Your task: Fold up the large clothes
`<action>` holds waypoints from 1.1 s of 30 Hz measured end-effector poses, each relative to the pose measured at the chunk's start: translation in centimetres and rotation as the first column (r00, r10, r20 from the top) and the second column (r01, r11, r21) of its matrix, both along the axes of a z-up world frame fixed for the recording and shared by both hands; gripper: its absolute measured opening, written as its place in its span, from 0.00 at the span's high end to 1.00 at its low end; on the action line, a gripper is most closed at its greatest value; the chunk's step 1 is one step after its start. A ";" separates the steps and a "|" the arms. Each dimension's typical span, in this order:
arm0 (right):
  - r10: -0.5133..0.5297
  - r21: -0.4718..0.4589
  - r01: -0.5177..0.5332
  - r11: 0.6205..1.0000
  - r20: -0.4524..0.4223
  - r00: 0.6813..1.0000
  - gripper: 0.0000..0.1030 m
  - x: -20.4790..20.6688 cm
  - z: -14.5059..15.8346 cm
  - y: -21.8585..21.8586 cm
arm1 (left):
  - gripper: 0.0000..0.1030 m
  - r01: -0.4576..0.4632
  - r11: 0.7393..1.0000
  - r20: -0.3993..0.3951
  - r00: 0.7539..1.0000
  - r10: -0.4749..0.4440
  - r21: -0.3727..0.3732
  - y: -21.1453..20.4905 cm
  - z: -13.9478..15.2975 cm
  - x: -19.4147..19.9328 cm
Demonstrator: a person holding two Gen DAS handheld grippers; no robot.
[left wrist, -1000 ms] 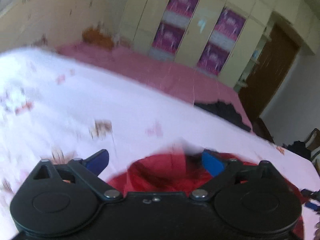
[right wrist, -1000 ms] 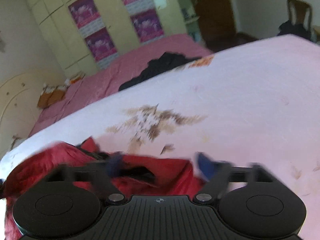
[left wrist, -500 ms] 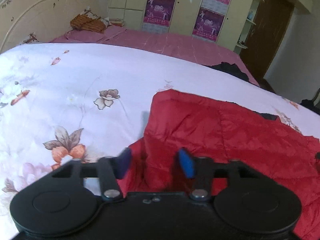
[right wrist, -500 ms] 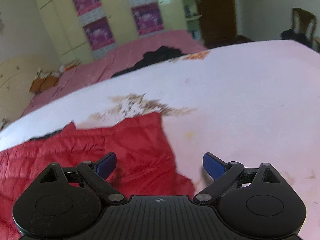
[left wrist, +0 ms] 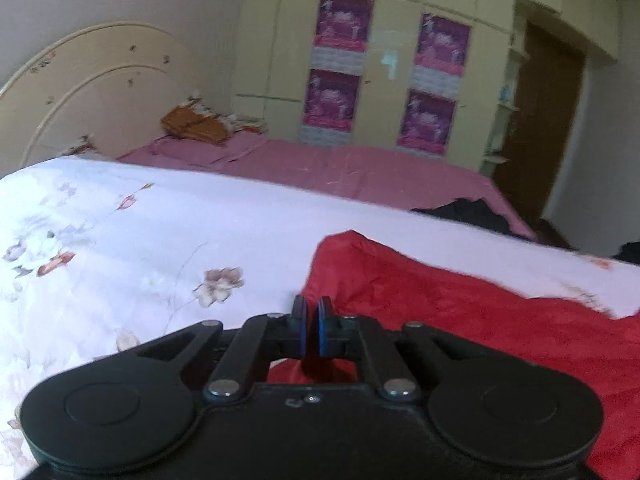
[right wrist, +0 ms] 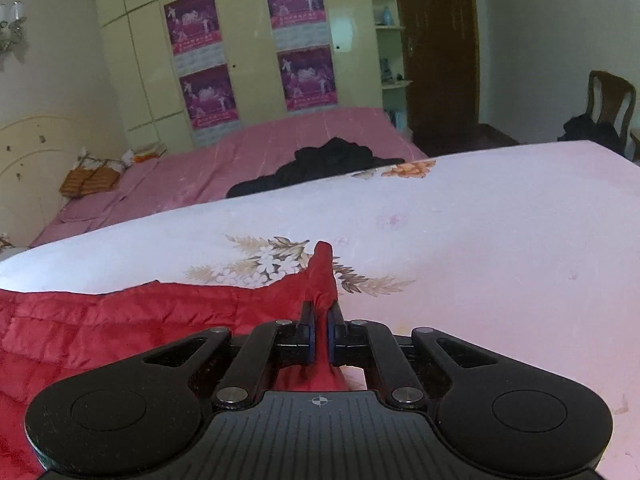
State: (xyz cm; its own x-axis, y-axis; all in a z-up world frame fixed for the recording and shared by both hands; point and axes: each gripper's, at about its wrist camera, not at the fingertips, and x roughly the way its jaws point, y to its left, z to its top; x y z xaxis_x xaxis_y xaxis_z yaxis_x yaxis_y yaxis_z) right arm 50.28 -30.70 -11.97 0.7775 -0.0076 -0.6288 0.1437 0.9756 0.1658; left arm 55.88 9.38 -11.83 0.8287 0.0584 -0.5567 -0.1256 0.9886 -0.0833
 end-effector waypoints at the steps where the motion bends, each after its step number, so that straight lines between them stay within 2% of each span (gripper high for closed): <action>1: -0.009 -0.005 0.009 1.000 -0.007 1.000 0.95 0.3 -0.4 0.1 | 0.95 -0.014 1.000 -0.015 1.000 0.014 0.016 -0.1 -0.6 0.2; 4: -0.012 -0.028 0.010 1.000 -0.051 0.999 0.95 1.0 -2.0 0.6 | 0.95 -0.016 1.000 -0.119 0.993 0.019 0.023 -0.1 -2.6 0.9; 7: -0.002 -0.042 -0.001 0.999 -0.086 0.996 0.94 1.5 -2.9 0.8 | 0.92 -0.025 1.000 -0.124 0.992 0.025 0.008 0.2 -2.5 0.9; 9: -0.001 -0.044 -0.003 0.999 -0.093 0.996 0.93 1.7 -2.7 0.7 | 0.81 -0.027 1.000 -0.113 0.993 0.027 0.000 0.4 -1.8 0.8; 10: -0.003 -0.044 -0.001 0.999 -0.085 0.996 0.82 1.6 -2.3 0.7 | 0.79 -0.028 1.000 -0.102 0.994 0.028 -0.006 0.6 -1.6 0.5; 11: -0.006 -0.046 0.002 0.999 -0.067 0.998 0.59 1.4 -1.8 0.7 | 0.79 -0.030 0.999 -0.087 0.996 0.029 -0.011 0.7 -1.1 0.3; 13: -0.012 -0.053 0.011 0.999 -0.019 1.000 0.34 0.7 -0.5 0.6 | 0.74 -0.039 0.999 -0.058 0.998 0.038 -0.016 0.9 0.0 -0.4; 17: 0.032 -0.055 -0.030 0.998 0.033 0.999 0.35 -0.6 2.0 1.5 | 0.68 -0.031 0.999 0.012 0.999 0.031 -0.032 0.0 2.1 -2.3; 22: 0.122 -0.030 -0.121 0.992 0.058 0.991 0.35 -1.6 3.0 5.5 | 0.67 0.144 0.990 -0.015 0.990 -0.144 -0.005 -4.9 2.7 -2.2; 24: 0.169 -0.030 -0.168 0.985 0.046 0.985 0.50 -1.5 2.5 8.0 | 0.67 0.202 0.979 -0.030 0.979 -0.202 0.012 -7.3 2.2 -2.0; 25: 0.191 -0.024 -0.191 0.981 0.031 0.981 0.61 -1.3 2.0 9.2 | 0.67 0.225 0.974 -0.043 0.974 -0.224 0.020 -8.4 1.8 -1.9; 29: 0.259 -0.041 -0.259 0.965 0.000 0.966 0.62 -0.6 0.0 13.2 | 0.66 0.266 0.961 -0.078 0.963 -0.259 0.081 -11.3 -0.3 -0.8; 31: 0.263 -0.113 -0.265 0.958 -0.028 0.964 0.62 0.1 -1.7 14.3 | 0.65 0.251 0.962 -0.106 0.965 -0.240 0.107 -11.1 -1.9 -0.1; 33: 0.219 -0.172 -0.227 0.959 -0.063 0.974 0.62 1.4 -3.7 13.9 | 0.67 0.212 0.972 -0.107 0.974 -0.201 0.103 -10.1 -3.2 0.2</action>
